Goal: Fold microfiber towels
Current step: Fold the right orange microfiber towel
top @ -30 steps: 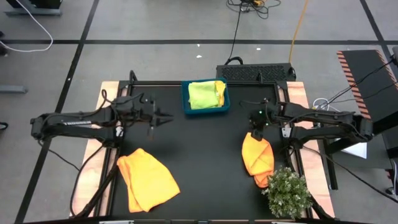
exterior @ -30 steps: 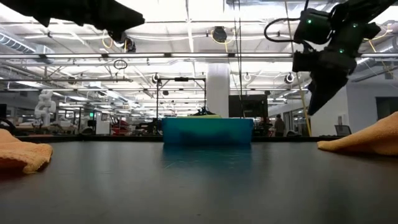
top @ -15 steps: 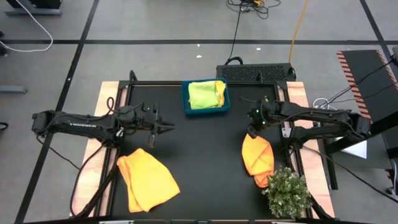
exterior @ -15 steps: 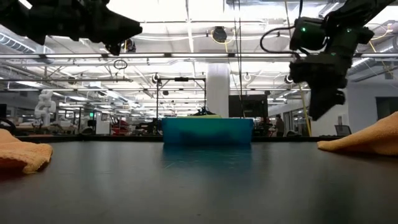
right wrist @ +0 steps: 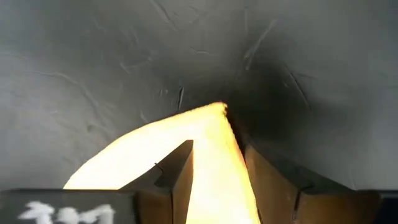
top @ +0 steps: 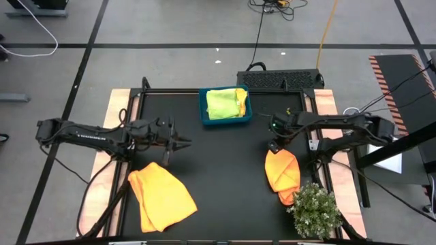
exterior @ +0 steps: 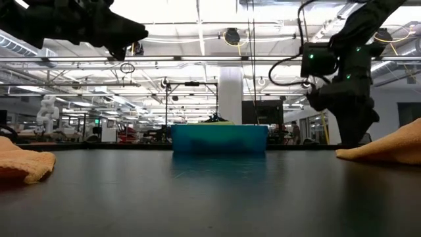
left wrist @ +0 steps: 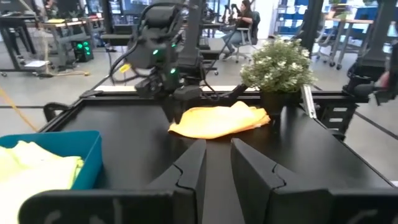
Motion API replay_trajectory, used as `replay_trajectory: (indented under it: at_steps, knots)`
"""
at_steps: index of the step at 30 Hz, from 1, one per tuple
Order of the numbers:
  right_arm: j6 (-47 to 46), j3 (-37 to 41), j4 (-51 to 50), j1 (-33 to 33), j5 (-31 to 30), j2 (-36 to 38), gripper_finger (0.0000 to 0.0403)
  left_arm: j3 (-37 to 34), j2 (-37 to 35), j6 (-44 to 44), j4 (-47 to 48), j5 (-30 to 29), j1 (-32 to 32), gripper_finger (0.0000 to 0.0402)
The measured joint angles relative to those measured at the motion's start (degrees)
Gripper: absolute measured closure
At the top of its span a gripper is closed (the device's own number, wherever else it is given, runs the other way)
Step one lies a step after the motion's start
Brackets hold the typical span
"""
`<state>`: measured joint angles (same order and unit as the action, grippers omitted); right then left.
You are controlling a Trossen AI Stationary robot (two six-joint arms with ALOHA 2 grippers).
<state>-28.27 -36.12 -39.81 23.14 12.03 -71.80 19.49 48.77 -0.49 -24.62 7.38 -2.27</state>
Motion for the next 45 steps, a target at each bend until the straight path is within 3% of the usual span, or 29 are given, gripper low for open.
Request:
replay_trajectory:
  at_steps: [7,12,15,22,25,35,39,45]
  knots:
    - [4.4,-0.2,2.5,0.1,1.3,-5.2,0.0259,0.0,0.0,1.7,0.0,-0.1,2.2,0.0328]
    - [6.7,0.1,3.1,0.1,1.2,-4.0,0.0334,0.0,0.3,1.5,-0.8,-0.1,3.2,0.0328]
    - [7.7,0.1,6.6,-0.1,2.0,-2.2,0.0390,0.1,2.8,1.4,-2.2,-0.5,4.0,0.0328]
    - [8.6,0.1,18.9,-2.0,1.7,2.7,0.0400,0.7,16.5,-2.2,-16.5,-1.9,5.1,0.0323]
    - [10.9,0.1,27.4,-3.6,1.5,4.4,0.0401,3.5,22.7,-5.0,-18.1,-2.6,4.3,0.0296]
    - [19.5,0.0,52.7,-8.9,-0.6,5.1,0.0402,19.5,38.6,-9.5,-16.8,-7.9,2.0,0.0147]
    - [23.5,0.0,58.7,-10.2,-4.8,5.1,0.0402,24.5,42.7,-10.7,-12.8,-9.5,1.0,0.0123]
    - [25.3,0.0,66.9,-10.1,-4.6,5.1,0.0402,28.0,47.7,-13.0,-10.8,-10.6,0.9,0.0119]
